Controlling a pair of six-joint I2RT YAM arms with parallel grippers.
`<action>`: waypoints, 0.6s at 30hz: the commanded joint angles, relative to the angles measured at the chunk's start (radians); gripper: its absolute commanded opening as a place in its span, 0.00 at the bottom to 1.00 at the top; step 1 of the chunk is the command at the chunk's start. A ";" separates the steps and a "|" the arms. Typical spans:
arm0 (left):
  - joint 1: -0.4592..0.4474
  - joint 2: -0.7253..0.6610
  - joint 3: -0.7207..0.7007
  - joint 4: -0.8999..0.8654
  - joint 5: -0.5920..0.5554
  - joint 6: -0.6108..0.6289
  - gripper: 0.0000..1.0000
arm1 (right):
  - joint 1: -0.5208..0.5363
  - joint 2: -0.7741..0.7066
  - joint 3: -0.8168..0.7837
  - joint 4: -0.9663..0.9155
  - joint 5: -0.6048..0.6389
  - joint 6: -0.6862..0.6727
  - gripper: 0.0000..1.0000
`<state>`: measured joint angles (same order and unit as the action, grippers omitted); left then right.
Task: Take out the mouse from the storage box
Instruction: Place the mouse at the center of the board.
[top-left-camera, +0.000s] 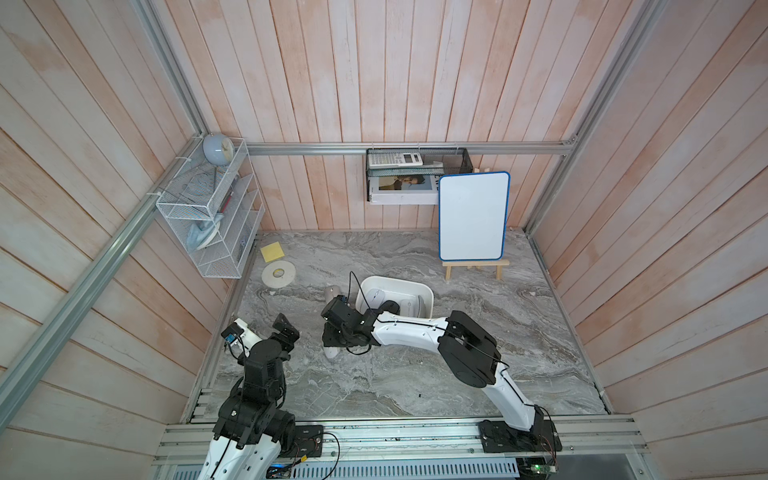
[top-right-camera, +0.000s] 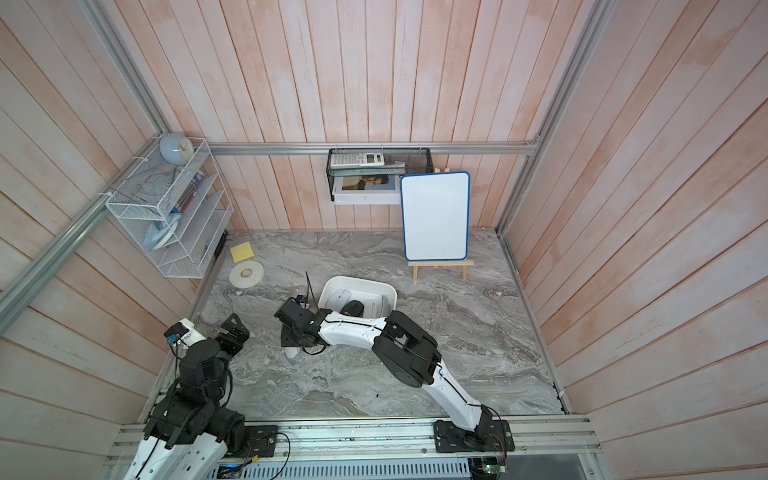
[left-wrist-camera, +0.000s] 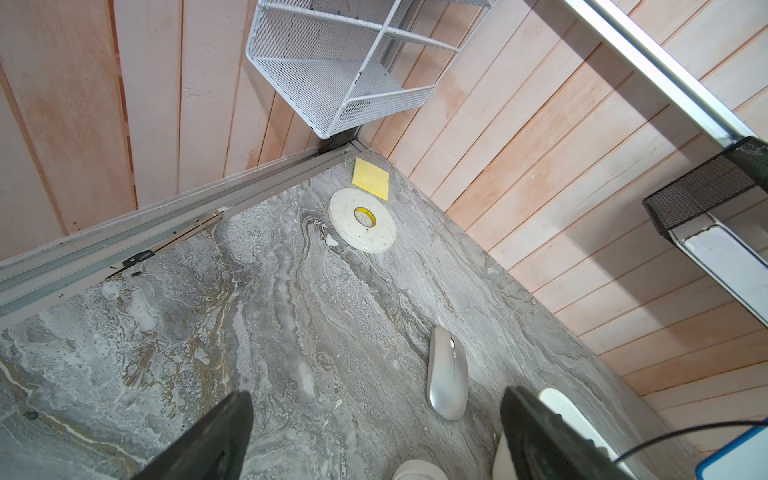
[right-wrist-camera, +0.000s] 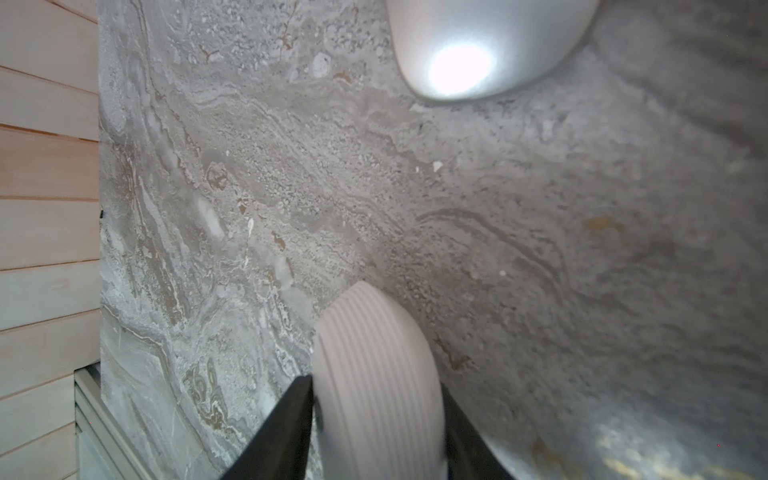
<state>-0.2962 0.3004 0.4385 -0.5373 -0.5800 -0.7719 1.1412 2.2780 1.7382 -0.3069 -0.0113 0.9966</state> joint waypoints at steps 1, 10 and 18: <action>0.004 -0.017 0.022 -0.015 0.009 -0.006 0.99 | 0.005 -0.003 0.002 -0.031 0.047 0.012 0.53; 0.003 -0.029 0.025 -0.025 -0.001 -0.006 0.99 | 0.009 -0.076 -0.089 -0.029 0.112 0.028 0.71; 0.004 -0.031 0.022 -0.024 -0.007 -0.004 1.00 | 0.013 -0.131 -0.129 -0.060 0.165 0.033 0.85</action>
<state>-0.2962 0.2783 0.4393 -0.5476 -0.5808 -0.7723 1.1450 2.1906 1.6180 -0.3233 0.1047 1.0248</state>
